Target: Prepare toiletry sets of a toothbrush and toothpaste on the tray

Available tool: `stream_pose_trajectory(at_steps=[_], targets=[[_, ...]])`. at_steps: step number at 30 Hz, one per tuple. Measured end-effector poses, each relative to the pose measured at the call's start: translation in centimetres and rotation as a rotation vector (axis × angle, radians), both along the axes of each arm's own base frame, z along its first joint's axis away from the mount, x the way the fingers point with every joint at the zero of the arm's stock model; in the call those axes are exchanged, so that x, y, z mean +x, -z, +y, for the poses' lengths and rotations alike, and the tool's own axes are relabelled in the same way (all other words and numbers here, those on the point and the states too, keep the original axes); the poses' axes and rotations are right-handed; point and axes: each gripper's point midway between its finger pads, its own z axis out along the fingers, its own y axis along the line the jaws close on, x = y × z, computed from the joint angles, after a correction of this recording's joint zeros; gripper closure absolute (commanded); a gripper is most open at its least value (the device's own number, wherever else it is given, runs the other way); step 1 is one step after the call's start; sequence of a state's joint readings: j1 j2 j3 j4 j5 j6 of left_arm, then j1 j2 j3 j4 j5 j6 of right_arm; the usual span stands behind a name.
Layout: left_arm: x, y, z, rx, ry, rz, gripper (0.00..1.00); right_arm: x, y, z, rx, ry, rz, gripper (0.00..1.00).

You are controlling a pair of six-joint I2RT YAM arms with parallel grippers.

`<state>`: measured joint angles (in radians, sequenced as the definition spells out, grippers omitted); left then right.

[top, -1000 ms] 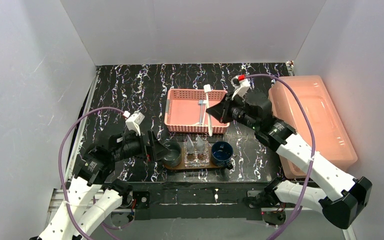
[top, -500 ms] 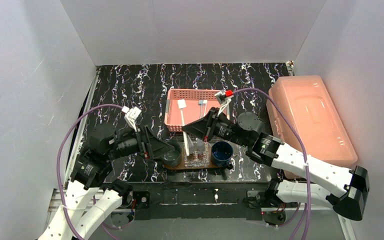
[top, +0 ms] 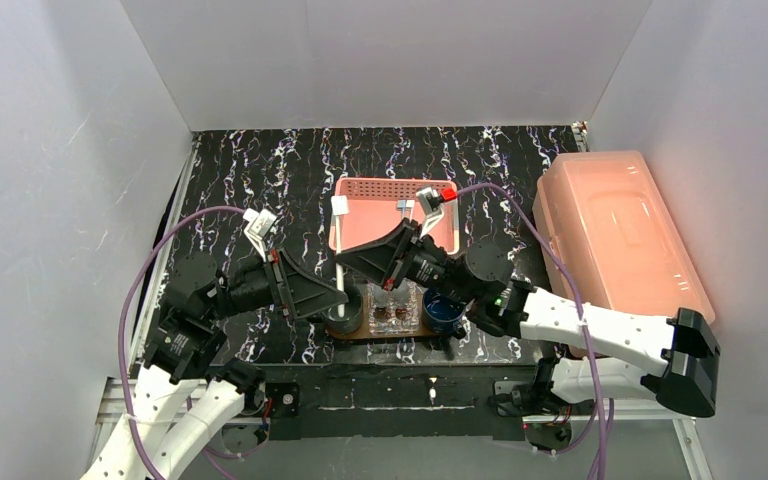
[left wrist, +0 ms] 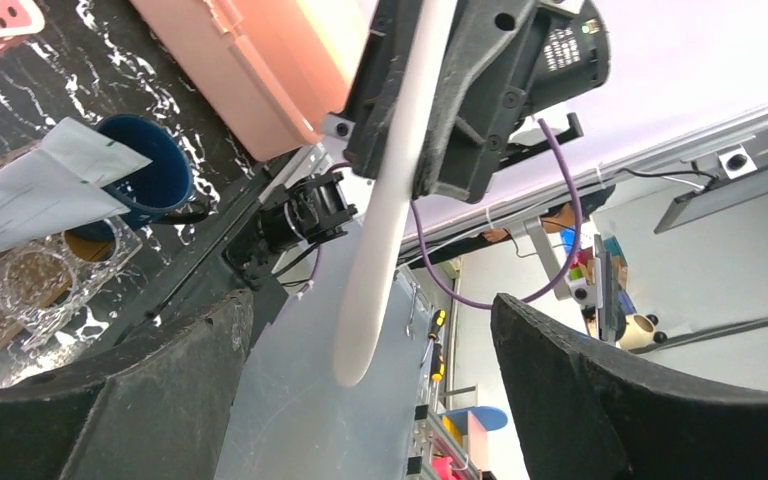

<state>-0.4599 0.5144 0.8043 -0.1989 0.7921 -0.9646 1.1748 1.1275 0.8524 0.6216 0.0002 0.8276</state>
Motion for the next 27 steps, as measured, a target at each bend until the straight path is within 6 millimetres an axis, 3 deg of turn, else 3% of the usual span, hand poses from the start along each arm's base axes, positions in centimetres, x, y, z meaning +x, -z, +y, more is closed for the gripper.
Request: stream_pose_trajectory(at_steps=[6,27], targets=[[-0.6,-1.3,0.0,-0.05,0.021,-0.027,0.25,-0.5,-0.7,1.1,0.065,0.001,0.012,0.99],[-1.5,-2.1,0.2,-0.1,0.033,-0.054,0.68,-0.5,-2.2,0.1,0.21,0.09,0.048,0.99]])
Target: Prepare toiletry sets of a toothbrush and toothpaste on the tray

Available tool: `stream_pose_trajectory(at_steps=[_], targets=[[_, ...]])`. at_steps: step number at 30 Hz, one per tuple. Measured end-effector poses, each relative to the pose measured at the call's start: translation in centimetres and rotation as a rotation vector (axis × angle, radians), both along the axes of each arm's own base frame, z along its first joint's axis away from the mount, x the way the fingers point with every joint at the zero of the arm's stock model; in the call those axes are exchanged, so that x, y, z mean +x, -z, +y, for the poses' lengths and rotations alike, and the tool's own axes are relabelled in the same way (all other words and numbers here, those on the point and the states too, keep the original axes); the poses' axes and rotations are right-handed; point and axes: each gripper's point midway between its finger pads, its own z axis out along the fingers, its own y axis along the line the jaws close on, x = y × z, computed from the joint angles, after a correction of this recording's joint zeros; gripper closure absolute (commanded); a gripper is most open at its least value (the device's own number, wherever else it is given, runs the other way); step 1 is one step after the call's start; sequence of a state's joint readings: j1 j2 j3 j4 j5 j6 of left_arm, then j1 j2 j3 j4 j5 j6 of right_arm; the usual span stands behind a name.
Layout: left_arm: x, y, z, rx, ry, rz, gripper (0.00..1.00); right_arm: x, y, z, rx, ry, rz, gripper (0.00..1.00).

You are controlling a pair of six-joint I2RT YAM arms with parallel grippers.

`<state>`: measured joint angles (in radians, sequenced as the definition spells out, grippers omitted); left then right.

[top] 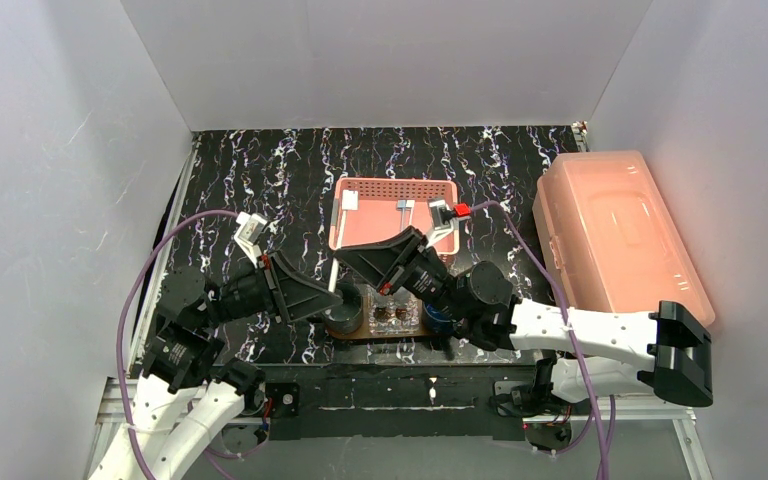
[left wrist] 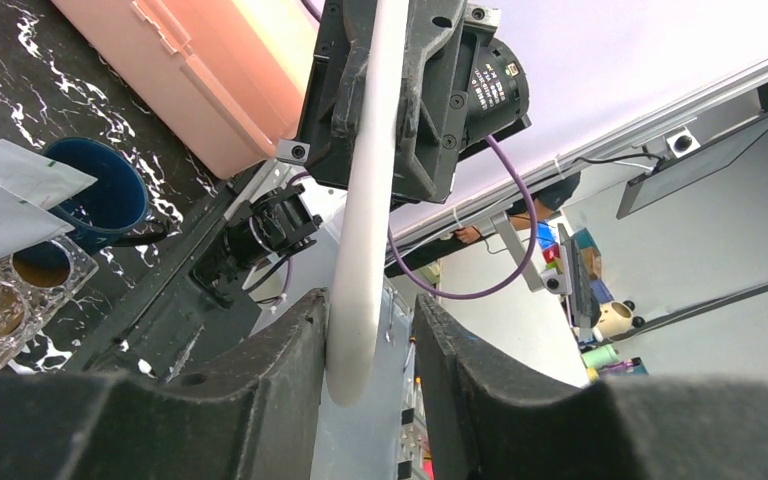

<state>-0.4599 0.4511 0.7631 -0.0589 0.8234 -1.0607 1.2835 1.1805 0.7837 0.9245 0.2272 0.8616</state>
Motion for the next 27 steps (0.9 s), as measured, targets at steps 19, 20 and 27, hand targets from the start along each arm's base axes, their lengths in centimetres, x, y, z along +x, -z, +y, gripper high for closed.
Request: stream_pose_trajectory(at_steps=[19,20,27], targets=[[-0.2,0.7,0.1,0.007,0.003,0.005,1.0,-0.1,0.9,-0.6,-0.001,0.029,0.015,0.54],[-0.2,0.7,0.1,0.008,0.003,0.006,1.0,-0.1,1.1,-0.8,-0.018,0.034,0.01,0.51],[-0.2,1.6,0.1,0.036,0.001,0.02,1.0,-0.1,1.8,-2.4,-0.123,0.075,-0.033,0.4]])
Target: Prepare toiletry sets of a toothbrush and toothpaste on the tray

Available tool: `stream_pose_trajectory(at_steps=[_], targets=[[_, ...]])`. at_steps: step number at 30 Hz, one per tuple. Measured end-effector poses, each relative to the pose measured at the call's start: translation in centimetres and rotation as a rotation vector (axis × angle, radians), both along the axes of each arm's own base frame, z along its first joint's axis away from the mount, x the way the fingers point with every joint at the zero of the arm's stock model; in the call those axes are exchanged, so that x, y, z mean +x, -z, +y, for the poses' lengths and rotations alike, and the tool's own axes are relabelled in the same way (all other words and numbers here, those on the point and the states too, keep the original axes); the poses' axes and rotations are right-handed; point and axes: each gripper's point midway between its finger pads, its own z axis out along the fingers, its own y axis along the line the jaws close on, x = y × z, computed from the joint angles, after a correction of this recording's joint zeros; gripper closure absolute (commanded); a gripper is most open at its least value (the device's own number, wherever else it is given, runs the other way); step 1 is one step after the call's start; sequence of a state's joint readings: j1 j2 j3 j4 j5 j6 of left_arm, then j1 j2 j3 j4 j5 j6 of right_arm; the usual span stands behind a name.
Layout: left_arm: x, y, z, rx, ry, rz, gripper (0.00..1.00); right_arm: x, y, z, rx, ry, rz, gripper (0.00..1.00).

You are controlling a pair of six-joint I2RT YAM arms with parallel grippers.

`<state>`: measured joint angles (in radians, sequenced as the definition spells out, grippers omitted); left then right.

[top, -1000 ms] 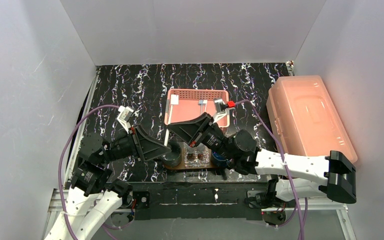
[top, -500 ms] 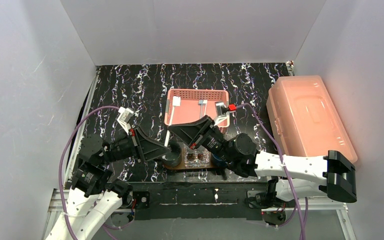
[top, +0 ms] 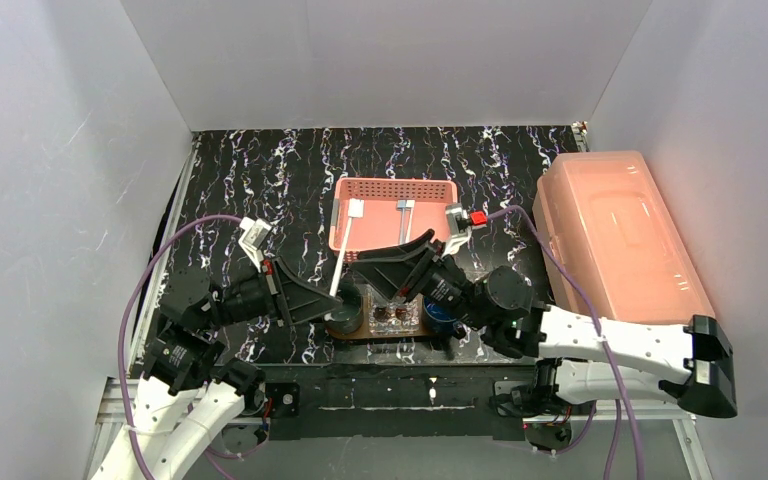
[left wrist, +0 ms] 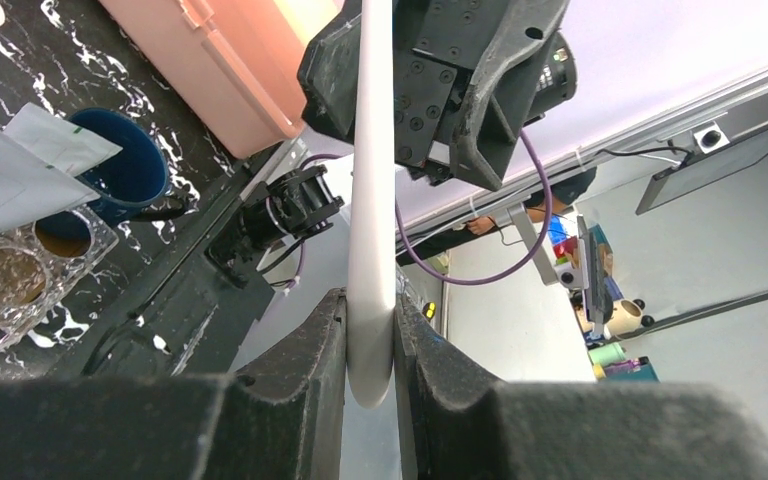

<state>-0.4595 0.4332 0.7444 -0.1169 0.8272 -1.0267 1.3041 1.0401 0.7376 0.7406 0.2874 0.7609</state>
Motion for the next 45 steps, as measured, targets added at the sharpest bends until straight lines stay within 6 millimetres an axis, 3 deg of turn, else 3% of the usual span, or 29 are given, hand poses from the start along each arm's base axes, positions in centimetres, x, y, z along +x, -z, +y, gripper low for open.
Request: stream_pose_trajectory(at_steps=[8,18,25,36,45], targets=[[-0.4,1.9,0.3,0.074,0.005,0.004,1.0,0.1,1.7,-1.4,-0.201,0.039,-0.051,0.34],[-2.5,2.8,1.1,0.157,0.07,-0.038,1.0,0.9,0.7,-3.3,-0.404,0.067,-0.13,0.3],[-4.1,3.6,1.4,0.19,0.151,-0.045,1.0,1.3,1.1,-4.2,-0.53,0.038,-0.172,0.29],[-5.9,4.9,1.9,0.249,0.255,-0.057,1.0,1.6,1.9,-4.2,-0.571,-0.152,-0.177,0.29],[-6.7,5.4,2.1,0.262,0.297,-0.074,1.0,-0.3,2.5,-3.6,-0.498,-0.375,-0.131,0.35]])
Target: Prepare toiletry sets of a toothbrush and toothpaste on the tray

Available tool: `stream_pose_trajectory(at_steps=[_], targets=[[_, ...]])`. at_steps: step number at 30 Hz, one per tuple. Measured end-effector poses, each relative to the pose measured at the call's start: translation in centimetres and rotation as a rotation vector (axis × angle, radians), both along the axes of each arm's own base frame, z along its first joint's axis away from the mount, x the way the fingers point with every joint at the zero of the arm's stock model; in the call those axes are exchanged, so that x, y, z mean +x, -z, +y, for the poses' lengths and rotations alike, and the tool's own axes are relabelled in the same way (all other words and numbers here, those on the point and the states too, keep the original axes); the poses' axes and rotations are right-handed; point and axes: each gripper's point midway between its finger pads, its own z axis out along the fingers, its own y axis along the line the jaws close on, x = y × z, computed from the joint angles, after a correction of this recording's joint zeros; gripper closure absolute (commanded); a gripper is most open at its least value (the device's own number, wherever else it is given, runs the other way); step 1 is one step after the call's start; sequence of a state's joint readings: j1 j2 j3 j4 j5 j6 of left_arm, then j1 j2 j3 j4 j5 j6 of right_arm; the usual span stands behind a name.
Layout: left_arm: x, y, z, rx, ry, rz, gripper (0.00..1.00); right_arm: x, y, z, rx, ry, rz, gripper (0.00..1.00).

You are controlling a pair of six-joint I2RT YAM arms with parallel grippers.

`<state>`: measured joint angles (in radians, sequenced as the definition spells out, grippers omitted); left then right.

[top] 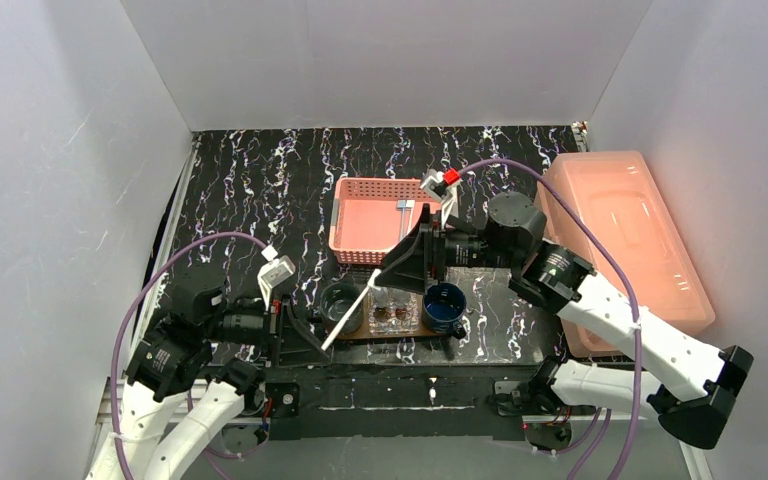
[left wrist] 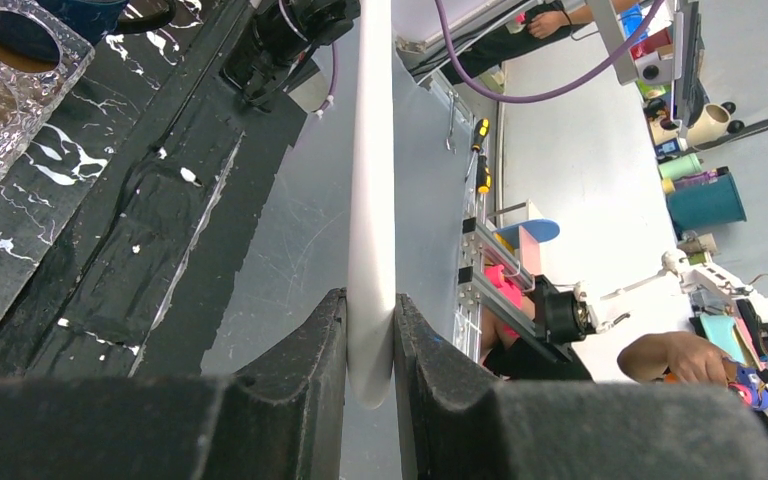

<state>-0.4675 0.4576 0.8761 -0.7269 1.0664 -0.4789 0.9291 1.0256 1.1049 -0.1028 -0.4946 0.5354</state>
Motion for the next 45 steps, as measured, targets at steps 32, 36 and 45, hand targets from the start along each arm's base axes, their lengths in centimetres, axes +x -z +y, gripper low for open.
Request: stream_pose_trajectory(at_steps=[32,36,45], targets=[[-0.4,0.7,-0.1,0.025,0.047,-0.017,0.95,-3.0,0.4,1.1,0.045,-0.219,0.103,0.87],[-0.3,0.9,-0.1,0.033,0.044,-0.016,0.7,-3.0,0.6,1.1,0.043,-0.224,0.106,0.96],[0.4,0.7,-0.2,0.056,0.025,-0.011,0.18,-3.1,1.4,1.0,0.026,-0.226,0.114,0.99]])
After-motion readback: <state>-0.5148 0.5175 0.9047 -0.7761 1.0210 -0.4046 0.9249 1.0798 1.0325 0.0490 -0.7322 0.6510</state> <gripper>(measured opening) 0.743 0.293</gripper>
